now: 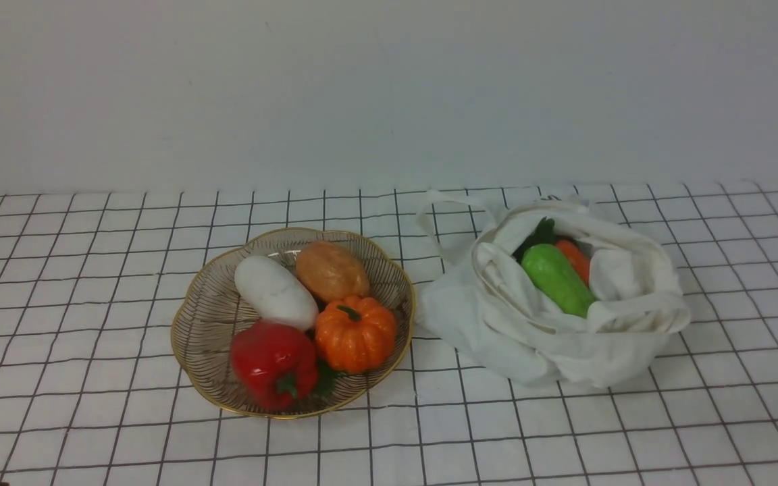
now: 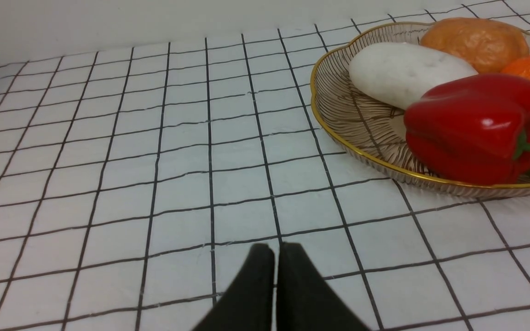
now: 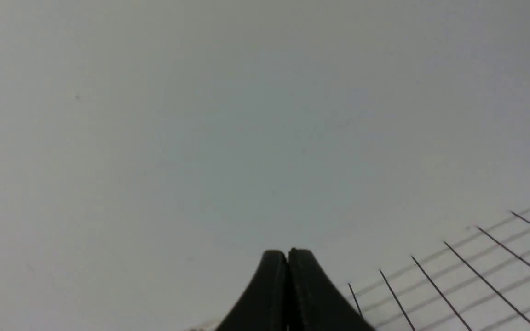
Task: Take vegetables from bag on white checkered tablecloth place on plate.
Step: 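Reach into the cloth bag and grasp the green vegetable inside with the right gripper, then take the green vegetable out of the bag and place it on the plate with the right gripper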
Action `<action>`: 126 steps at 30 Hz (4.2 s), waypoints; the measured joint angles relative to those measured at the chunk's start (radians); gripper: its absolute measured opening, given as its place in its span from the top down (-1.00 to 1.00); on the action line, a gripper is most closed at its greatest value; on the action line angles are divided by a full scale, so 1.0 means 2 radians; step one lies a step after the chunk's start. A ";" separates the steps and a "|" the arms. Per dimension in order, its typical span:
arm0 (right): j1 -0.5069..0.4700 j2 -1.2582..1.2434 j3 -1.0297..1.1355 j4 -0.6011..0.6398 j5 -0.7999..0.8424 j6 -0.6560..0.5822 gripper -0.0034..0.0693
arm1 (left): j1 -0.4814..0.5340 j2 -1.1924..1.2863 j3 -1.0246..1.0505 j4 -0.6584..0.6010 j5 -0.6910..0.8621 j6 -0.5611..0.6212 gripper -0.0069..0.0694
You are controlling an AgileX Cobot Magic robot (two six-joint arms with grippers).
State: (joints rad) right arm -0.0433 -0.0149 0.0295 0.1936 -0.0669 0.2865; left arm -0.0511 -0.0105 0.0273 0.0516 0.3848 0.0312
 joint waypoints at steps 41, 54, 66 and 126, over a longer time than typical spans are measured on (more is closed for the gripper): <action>0.136 0.816 -0.619 0.149 0.390 -0.445 0.10 | 0.000 0.000 0.000 0.000 0.000 0.000 0.84; 0.139 0.920 -0.649 0.149 0.368 -0.447 -0.54 | 0.000 0.000 0.000 0.000 0.000 0.000 0.84; 0.139 0.941 -0.653 0.131 0.372 -0.457 -0.20 | 0.000 0.000 0.000 0.000 0.000 0.000 0.84; 0.396 1.177 -0.982 0.482 0.329 -0.631 -0.44 | 0.000 0.000 0.000 0.000 0.000 0.000 0.84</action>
State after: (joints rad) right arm 0.7479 2.3392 -1.9343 1.1572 0.5908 -0.9758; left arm -0.0511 -0.0105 0.0273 0.0516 0.3848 0.0312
